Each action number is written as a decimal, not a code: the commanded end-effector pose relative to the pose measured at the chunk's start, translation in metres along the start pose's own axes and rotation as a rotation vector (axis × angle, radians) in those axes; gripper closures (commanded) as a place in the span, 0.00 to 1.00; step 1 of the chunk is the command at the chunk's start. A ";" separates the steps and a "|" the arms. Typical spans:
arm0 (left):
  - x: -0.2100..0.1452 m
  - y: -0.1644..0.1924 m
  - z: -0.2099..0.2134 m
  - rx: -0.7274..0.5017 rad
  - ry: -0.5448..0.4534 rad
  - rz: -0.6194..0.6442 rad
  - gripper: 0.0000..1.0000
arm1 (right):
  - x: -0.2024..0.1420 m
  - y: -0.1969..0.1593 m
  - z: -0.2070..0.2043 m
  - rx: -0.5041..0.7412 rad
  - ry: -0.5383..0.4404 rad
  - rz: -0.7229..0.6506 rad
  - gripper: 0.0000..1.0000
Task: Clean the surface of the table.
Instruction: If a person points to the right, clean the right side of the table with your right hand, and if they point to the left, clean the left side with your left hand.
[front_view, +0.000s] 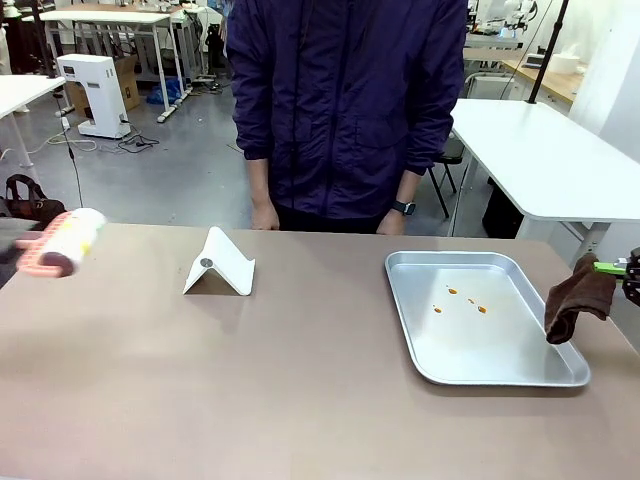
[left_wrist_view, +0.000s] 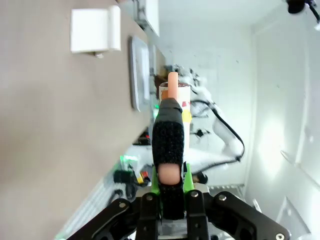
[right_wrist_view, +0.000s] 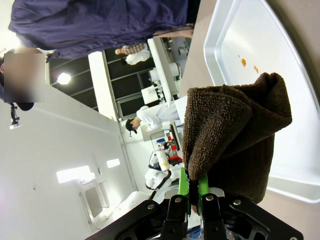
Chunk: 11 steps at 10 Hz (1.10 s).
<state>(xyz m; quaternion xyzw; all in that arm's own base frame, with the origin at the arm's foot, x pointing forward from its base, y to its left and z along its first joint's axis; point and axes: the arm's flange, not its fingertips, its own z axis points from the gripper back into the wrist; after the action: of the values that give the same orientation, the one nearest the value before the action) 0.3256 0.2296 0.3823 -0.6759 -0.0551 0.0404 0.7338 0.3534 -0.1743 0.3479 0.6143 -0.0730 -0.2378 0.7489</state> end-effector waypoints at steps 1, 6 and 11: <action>-0.009 0.013 0.037 -0.027 0.009 -0.016 0.81 | -0.002 0.005 0.002 0.010 0.004 0.000 1.00; -0.039 0.076 0.086 -0.075 -0.093 -0.005 0.81 | -0.002 0.005 0.002 0.010 0.004 0.000 1.00; -0.043 0.061 0.078 -0.076 -0.090 0.012 0.81 | -0.002 0.005 0.002 0.010 0.004 0.000 1.00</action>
<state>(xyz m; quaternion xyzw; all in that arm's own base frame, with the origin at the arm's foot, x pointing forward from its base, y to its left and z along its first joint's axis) 0.2755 0.3101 0.3222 -0.6973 -0.0911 0.0690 0.7076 0.3534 -0.1743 0.3480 0.6143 -0.0730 -0.2377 0.7489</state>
